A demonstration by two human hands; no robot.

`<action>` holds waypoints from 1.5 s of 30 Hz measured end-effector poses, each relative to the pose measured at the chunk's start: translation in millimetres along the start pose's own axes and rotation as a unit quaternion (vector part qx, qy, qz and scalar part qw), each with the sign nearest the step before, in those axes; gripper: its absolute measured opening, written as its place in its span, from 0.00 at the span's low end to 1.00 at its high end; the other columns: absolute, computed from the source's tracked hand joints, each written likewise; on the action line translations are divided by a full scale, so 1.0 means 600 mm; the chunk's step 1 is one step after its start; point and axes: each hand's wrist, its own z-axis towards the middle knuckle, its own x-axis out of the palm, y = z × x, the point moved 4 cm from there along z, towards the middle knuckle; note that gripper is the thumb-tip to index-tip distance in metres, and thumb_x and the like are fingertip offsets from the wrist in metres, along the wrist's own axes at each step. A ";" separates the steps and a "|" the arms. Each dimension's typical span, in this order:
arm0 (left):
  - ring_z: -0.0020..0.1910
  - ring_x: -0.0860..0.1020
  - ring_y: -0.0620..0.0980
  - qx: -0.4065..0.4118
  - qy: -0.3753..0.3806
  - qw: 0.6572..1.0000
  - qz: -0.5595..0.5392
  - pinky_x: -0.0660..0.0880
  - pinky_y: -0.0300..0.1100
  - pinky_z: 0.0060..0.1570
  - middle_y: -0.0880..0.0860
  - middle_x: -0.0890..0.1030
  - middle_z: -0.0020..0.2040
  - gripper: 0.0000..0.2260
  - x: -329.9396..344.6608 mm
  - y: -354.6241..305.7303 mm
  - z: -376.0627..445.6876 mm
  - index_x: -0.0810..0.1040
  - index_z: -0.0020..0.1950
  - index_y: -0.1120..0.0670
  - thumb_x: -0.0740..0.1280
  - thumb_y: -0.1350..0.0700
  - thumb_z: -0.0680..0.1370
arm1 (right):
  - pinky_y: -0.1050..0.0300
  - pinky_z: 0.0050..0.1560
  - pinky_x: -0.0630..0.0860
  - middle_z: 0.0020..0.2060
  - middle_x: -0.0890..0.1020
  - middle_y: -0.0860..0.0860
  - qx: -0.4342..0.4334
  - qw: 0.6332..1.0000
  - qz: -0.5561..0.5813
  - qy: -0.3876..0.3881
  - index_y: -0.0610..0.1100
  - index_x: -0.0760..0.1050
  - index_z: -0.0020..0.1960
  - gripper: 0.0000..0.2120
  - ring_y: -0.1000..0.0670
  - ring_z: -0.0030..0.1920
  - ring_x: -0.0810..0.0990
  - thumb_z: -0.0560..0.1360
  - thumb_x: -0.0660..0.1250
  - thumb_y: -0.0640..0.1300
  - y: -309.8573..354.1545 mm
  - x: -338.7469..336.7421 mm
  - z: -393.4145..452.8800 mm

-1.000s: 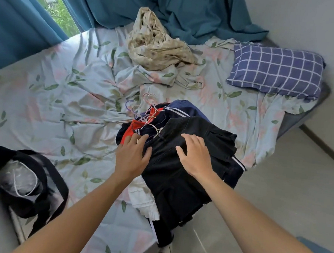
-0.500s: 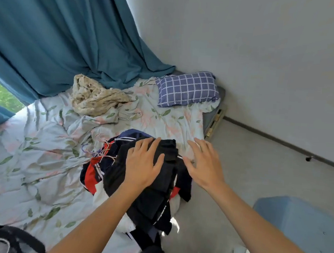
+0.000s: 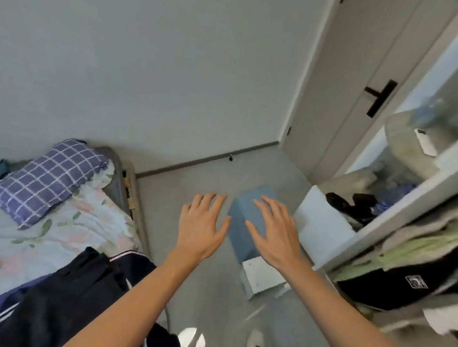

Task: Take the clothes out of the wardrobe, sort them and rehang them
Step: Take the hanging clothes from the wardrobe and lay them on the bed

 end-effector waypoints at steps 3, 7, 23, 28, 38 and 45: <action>0.66 0.74 0.53 0.079 0.025 0.996 -0.026 0.71 0.49 0.53 0.49 0.77 0.69 0.25 0.028 -0.114 -0.001 0.73 0.76 0.47 0.59 0.38 0.82 | 0.43 0.72 0.68 0.78 0.67 0.52 0.078 0.996 -0.017 -0.047 0.53 0.67 0.78 0.30 0.47 0.76 0.65 0.81 0.56 0.66 -0.086 -0.059 -0.094; 0.66 0.75 0.54 0.156 0.041 0.986 -0.051 0.75 0.51 0.55 0.50 0.77 0.69 0.26 0.060 -0.256 0.007 0.73 0.76 0.48 0.59 0.38 0.82 | 0.43 0.73 0.69 0.79 0.66 0.54 0.161 0.982 -0.032 -0.093 0.53 0.67 0.78 0.29 0.49 0.77 0.64 0.82 0.58 0.65 -0.180 -0.143 -0.197; 0.64 0.74 0.52 0.336 0.086 0.935 -0.073 0.75 0.51 0.55 0.49 0.76 0.67 0.26 0.198 -0.817 -0.060 0.69 0.79 0.47 0.57 0.38 0.83 | 0.47 0.74 0.66 0.78 0.66 0.56 0.338 0.920 -0.054 -0.192 0.56 0.65 0.80 0.29 0.52 0.77 0.62 0.82 0.56 0.65 -0.555 -0.366 -0.552; 0.62 0.74 0.52 0.346 0.099 0.931 -0.060 0.75 0.51 0.54 0.48 0.76 0.65 0.26 0.224 -0.902 -0.067 0.68 0.79 0.46 0.55 0.37 0.83 | 0.47 0.73 0.69 0.76 0.68 0.56 0.355 0.913 -0.043 -0.198 0.55 0.65 0.79 0.29 0.51 0.75 0.64 0.80 0.56 0.65 -0.650 -0.408 -0.599; 0.62 0.75 0.50 0.363 0.115 0.924 -0.045 0.73 0.47 0.53 0.46 0.76 0.63 0.27 0.286 -1.021 0.000 0.68 0.80 0.45 0.52 0.36 0.83 | 0.46 0.70 0.72 0.75 0.67 0.56 0.373 0.908 -0.052 -0.185 0.55 0.64 0.78 0.28 0.51 0.74 0.66 0.82 0.57 0.64 -0.789 -0.431 -0.581; 0.64 0.75 0.52 0.378 0.139 0.911 -0.084 0.76 0.51 0.59 0.48 0.77 0.64 0.27 0.379 -1.105 0.110 0.68 0.80 0.47 0.55 0.38 0.84 | 0.45 0.71 0.72 0.77 0.66 0.56 0.409 0.896 -0.076 -0.156 0.55 0.62 0.79 0.27 0.50 0.75 0.65 0.83 0.57 0.63 -0.915 -0.444 -0.510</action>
